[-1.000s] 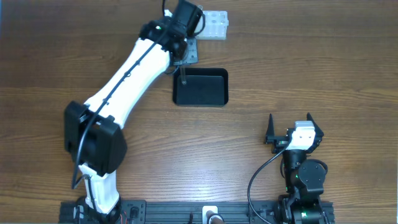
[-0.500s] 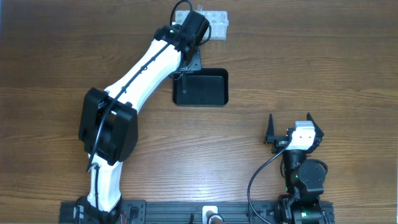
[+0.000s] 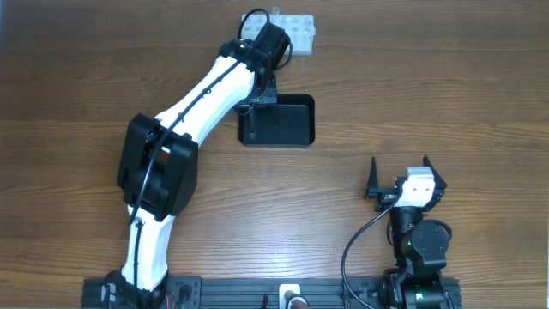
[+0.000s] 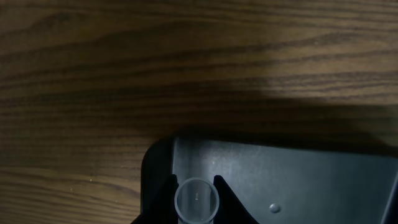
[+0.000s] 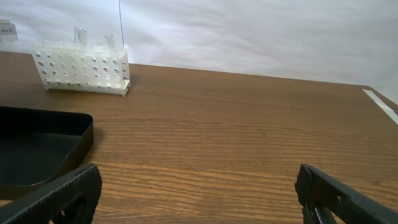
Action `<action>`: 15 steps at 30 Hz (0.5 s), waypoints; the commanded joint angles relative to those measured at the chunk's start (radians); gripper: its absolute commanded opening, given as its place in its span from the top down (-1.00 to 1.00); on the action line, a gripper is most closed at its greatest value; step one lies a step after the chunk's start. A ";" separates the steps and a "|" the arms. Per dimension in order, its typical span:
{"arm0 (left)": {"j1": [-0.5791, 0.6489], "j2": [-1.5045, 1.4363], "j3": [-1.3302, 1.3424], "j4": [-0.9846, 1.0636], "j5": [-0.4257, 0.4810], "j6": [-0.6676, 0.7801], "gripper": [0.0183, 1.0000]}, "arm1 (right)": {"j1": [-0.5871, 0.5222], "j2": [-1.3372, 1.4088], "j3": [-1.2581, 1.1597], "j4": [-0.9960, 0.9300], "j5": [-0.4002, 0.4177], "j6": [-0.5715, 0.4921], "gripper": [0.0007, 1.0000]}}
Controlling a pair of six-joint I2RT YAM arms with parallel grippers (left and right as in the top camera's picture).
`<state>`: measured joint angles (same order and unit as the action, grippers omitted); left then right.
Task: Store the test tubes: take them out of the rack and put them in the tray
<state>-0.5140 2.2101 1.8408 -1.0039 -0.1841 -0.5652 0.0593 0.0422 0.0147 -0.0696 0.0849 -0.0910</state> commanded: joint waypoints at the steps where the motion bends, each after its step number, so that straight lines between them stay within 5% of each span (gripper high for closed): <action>1: 0.002 0.021 -0.004 -0.005 -0.007 0.011 0.88 | -0.007 -0.010 -0.010 0.002 -0.009 -0.008 -0.98; 5: 0.002 0.029 -0.004 -0.008 0.009 0.011 0.85 | -0.008 -0.010 -0.010 0.002 -0.009 -0.008 -0.99; 10: 0.002 0.031 -0.004 -0.007 0.012 0.011 0.42 | -0.007 -0.010 -0.010 0.002 -0.009 -0.008 -0.98; 15: 0.002 0.018 -0.004 0.004 0.011 0.011 0.32 | -0.008 -0.010 -0.010 0.002 -0.009 -0.008 -0.98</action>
<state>-0.5140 2.2219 1.8408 -1.0069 -0.1795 -0.5621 0.0593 0.0422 0.0147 -0.0692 0.0849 -0.0906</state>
